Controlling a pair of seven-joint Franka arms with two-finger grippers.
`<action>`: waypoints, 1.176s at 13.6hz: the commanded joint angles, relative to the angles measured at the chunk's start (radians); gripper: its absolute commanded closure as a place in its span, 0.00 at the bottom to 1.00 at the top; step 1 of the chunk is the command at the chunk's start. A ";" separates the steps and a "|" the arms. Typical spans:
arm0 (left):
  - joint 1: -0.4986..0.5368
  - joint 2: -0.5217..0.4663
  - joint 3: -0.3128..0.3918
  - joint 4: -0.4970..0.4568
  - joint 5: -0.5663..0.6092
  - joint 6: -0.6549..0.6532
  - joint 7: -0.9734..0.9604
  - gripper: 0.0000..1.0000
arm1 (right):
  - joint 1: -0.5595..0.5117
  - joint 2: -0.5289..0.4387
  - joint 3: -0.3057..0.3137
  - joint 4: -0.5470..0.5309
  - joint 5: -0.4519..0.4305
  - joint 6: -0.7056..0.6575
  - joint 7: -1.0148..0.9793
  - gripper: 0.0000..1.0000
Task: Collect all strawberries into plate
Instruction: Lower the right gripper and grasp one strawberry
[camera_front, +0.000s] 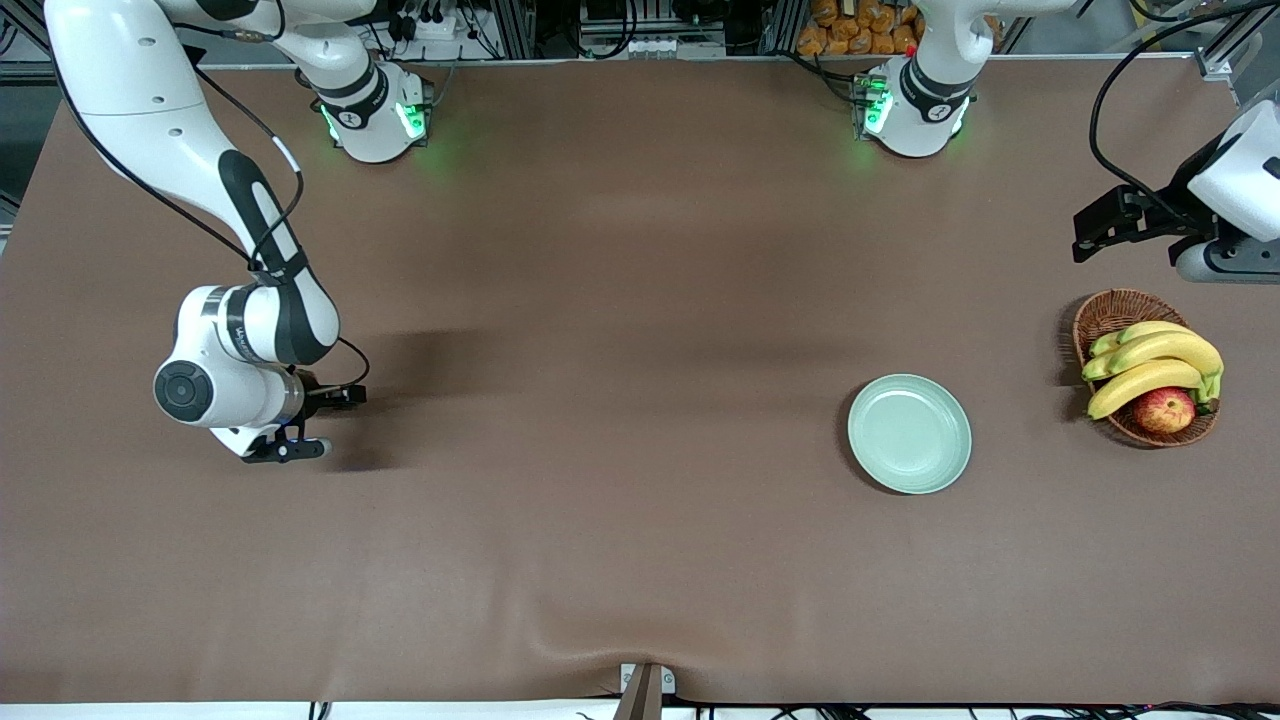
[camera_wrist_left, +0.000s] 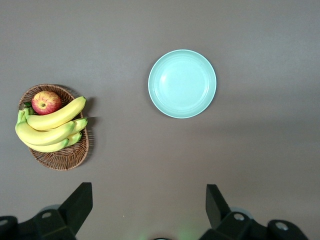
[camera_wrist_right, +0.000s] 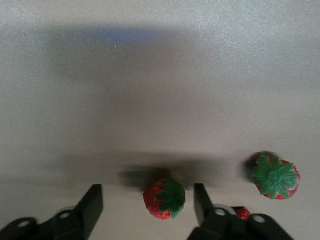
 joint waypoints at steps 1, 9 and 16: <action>0.004 -0.003 -0.009 -0.009 0.001 -0.019 -0.011 0.00 | -0.001 -0.005 0.007 -0.022 0.013 0.013 -0.010 0.31; 0.004 -0.002 -0.009 -0.010 -0.013 -0.039 -0.011 0.00 | -0.007 0.009 0.007 -0.019 0.009 0.015 -0.013 0.73; -0.001 0.024 -0.009 -0.009 -0.042 -0.037 -0.060 0.00 | 0.019 -0.126 0.094 0.106 0.044 -0.068 0.016 0.87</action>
